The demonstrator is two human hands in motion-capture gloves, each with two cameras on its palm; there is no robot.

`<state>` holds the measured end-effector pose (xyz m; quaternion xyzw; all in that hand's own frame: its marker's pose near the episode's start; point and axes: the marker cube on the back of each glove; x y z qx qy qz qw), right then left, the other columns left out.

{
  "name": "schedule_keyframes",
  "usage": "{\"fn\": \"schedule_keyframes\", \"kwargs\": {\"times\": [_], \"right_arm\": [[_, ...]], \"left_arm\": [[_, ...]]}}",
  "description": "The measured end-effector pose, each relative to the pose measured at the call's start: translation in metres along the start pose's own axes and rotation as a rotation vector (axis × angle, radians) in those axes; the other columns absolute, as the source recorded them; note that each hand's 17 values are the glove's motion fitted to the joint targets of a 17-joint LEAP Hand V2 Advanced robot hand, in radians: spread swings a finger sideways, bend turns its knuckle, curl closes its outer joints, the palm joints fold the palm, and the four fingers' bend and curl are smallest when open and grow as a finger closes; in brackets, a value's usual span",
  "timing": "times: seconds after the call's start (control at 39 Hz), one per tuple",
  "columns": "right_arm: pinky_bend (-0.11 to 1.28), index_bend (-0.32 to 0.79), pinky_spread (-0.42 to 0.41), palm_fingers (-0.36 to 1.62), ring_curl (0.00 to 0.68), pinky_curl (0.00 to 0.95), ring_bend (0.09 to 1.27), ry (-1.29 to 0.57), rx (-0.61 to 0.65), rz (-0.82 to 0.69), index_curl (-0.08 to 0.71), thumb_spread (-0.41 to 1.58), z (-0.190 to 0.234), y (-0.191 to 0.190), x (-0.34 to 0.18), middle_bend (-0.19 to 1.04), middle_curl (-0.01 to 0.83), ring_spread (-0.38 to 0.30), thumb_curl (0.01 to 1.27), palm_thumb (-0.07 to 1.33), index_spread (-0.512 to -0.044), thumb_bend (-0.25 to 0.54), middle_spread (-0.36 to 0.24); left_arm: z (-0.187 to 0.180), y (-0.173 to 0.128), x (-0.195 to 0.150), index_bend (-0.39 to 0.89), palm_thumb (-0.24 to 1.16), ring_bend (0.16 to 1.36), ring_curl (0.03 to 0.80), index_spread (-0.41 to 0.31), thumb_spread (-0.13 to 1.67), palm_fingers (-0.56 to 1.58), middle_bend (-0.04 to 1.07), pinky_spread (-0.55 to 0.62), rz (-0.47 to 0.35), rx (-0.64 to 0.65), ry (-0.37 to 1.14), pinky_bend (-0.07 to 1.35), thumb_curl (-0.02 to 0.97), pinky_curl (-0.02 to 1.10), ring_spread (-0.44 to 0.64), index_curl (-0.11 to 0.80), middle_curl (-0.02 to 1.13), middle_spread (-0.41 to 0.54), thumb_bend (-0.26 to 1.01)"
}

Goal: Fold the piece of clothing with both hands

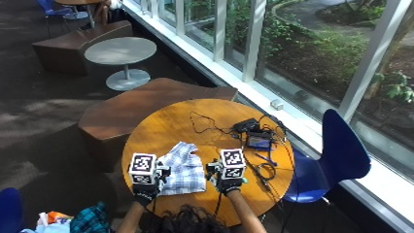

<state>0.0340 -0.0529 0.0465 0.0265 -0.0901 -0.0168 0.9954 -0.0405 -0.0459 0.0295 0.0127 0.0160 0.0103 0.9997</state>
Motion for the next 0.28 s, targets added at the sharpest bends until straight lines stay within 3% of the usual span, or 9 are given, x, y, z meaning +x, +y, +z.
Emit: {"fn": "schedule_keyframes", "kwargs": {"times": [0.15,0.28], "right_arm": [[0.36,0.16,0.153,0.44,0.289,0.313,0.21,0.239,-0.022,0.020,0.333,1.27,-0.018,0.010,-0.008,0.19,0.370,-0.004,0.44,0.54,-0.348,-0.032,-0.092],[0.35,0.16,0.193,0.41,0.276,0.314,0.19,0.262,0.006,-0.004,0.330,1.29,-0.018,0.012,-0.020,0.18,0.364,0.032,0.42,0.54,-0.355,-0.017,-0.082]], "left_arm": [[0.008,-0.007,0.026,0.13,0.28,0.56,0.309,-0.088,1.53,0.39,0.19,0.17,0.039,-0.011,-0.029,0.57,0.233,0.36,0.16,0.308,0.40,-0.004,0.10],[0.020,-0.004,0.030,0.13,0.27,0.56,0.308,-0.090,1.53,0.39,0.19,0.17,0.034,-0.087,-0.005,0.57,0.233,0.36,0.16,0.307,0.40,-0.007,0.09]]}}
